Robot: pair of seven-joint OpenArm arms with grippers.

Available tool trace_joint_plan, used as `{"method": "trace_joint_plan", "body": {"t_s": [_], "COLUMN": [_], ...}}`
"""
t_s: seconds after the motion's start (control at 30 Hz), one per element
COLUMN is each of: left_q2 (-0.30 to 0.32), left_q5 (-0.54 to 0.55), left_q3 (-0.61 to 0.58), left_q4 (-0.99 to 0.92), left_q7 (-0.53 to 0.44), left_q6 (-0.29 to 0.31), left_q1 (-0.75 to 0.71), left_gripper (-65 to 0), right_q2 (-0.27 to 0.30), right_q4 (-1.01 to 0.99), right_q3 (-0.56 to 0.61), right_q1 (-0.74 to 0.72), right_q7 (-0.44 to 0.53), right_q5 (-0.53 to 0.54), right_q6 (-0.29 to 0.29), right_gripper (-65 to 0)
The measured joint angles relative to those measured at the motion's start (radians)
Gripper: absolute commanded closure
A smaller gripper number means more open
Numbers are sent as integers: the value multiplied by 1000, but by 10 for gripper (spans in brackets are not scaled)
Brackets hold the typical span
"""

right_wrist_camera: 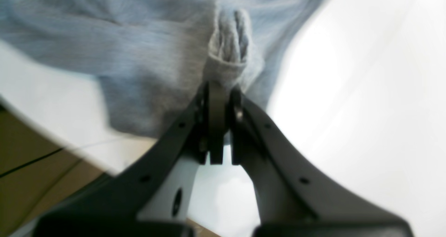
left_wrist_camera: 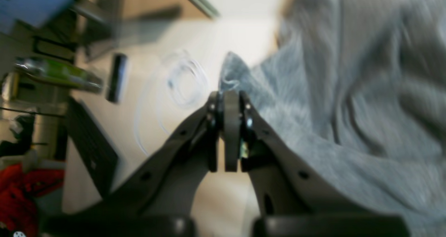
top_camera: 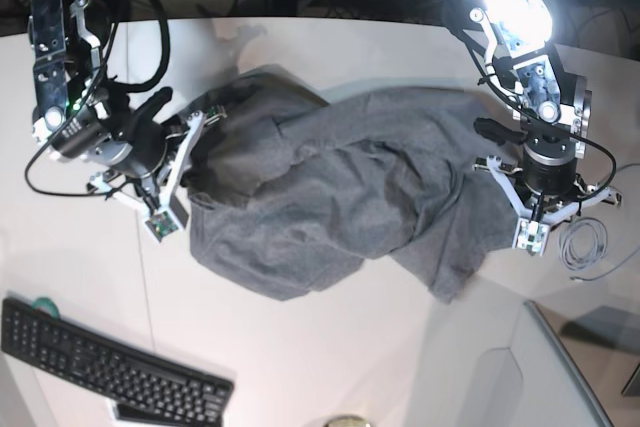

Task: Layout the t-shirt on the table in an organized manner, then fold the t-shirt properly
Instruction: 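Raise the shirt high with both grippers and lay it flat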

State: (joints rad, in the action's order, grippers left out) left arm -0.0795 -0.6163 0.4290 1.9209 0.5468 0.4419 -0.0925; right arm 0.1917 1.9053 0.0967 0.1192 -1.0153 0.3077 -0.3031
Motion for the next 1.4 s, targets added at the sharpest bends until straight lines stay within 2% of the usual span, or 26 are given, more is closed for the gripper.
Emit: {"method": "trace_joint_plan", "body": {"t_s": [0.03, 0.17, 0.3, 0.4, 0.53, 0.7, 0.8, 0.93, 1.03, 1.17, 1.3, 1.4], "left_q2": [-2, 4, 19, 16, 19, 15, 14, 16, 16, 18, 15, 19], "left_q5": [2, -4, 12, 13, 5, 11, 16, 12, 15, 14, 16, 95], "left_q3": [4, -43, -129, -145, -140, -138, -136, -135, -135, -143, -142, -135], "left_q4": [-3, -41, -152, -281, -478, -632, -648, -597, -495, -298, -129, -13], "left_q7": [6, 136, 151, 159, 171, 169, 168, 161, 156, 157, 163, 163], "left_q6": [1, -5, -4, 1, 0, 1, 2, 0, -3, -4, 3, -5], "left_q1": [17, 149, 312, 412, 570, 735, 843, 956, 950, 805, 541, 319], "left_gripper": [0, 0, 0, 0, 0, 0, 0, 0, 0, 0, 0, 0], "right_q2": [13, 44, 71, 86, 114, 165, 196, 247, 271, 270, 251, 185], "right_q4": [0, -37, -171, -294, -447, -626, -658, -607, -483, -313, -142, -39], "right_q3": [-2, -3, -2, -1, 0, 1, 2, -4, -78, -182, -280, -370], "right_q1": [-22, -150, -291, -412, -577, -739, -822, -954, -975, -902, -632, -349], "right_q7": [-7, -36, -37, -42, 48, 162, 233, 258, 275, 147, 101, 84], "right_q5": [1, 9, 8, 10, 21, 2, 3, 13, 11, 16, 16, 8], "right_q6": [0, 0, 0, 0, -3, 0, -3, -3, -3, 0, -4, -3], "right_gripper": [-2, -2, -2, -2, -2, -2, -2, -2, -2, -2, -2, -2]}}
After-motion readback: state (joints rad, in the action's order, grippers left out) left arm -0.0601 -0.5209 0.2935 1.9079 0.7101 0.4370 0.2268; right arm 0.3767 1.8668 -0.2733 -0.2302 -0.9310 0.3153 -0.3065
